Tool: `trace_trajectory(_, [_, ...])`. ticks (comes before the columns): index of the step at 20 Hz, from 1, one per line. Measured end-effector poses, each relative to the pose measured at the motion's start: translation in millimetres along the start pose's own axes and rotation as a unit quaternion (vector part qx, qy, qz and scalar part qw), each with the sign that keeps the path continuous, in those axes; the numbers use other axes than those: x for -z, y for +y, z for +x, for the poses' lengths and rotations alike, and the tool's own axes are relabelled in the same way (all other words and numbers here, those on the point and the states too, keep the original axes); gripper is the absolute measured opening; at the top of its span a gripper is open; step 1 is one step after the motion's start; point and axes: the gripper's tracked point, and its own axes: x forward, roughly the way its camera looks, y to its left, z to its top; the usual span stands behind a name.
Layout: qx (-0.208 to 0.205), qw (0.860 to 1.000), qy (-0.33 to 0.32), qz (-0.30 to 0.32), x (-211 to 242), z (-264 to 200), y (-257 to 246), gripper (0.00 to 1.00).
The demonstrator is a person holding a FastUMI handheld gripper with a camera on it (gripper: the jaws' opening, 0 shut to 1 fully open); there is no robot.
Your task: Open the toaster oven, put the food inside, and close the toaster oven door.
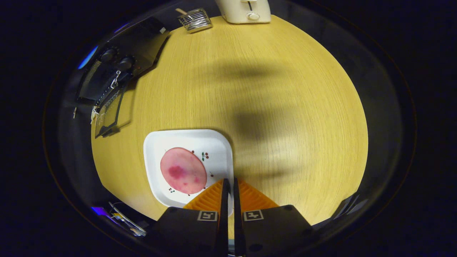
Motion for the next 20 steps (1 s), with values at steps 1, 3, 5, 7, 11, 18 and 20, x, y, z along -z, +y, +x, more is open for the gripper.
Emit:
trace_trajectory(1, [-0.013, 1.000, 0.004, 0.000, 1.3, -4.7, -1.3, 0.05])
trace_trajectory(3, [-0.039, 0.999, 0.006, 0.005, 0.5, -3.1, 0.1, 0.05])
trace_trajectory(5, [-0.078, 0.997, 0.014, 0.005, 2.9, -4.3, 4.8, 0.05])
trace_trajectory(7, [-0.120, 0.992, 0.002, 0.029, -1.2, -11.0, 10.0, 0.05])
trace_trajectory(11, [-0.175, 0.982, -0.009, 0.074, 11.7, -37.9, 20.6, 0.05])
trace_trajectory(18, [-0.245, 0.952, -0.054, 0.178, 18.3, -70.7, 68.9, 0.05])
trace_trajectory(20, [-0.251, 0.941, -0.075, 0.215, 18.2, -78.0, 91.8, 0.05])
